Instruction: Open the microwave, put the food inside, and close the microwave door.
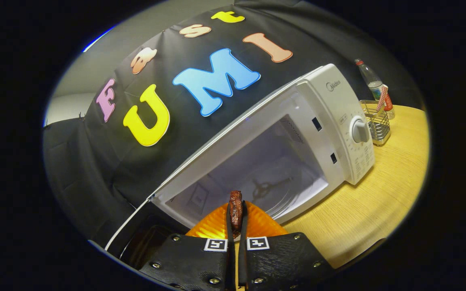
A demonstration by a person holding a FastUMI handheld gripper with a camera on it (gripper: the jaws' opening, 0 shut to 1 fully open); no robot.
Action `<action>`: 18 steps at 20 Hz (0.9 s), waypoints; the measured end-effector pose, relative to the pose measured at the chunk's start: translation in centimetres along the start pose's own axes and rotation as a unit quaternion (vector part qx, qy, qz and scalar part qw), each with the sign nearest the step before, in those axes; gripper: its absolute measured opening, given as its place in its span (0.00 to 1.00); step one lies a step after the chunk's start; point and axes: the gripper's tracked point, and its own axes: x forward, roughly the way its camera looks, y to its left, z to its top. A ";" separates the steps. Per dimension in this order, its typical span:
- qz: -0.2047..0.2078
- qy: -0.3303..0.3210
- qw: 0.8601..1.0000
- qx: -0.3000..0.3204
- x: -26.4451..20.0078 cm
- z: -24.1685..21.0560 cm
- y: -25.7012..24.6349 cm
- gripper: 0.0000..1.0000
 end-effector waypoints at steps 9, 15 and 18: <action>-0.025 -0.009 0.999 0.034 5.0 -0.5 -2.8 0.06; -0.029 -0.019 0.999 0.027 7.5 -0.2 -3.9 0.10; -0.051 -0.011 0.999 -0.010 8.5 -0.8 -4.9 0.22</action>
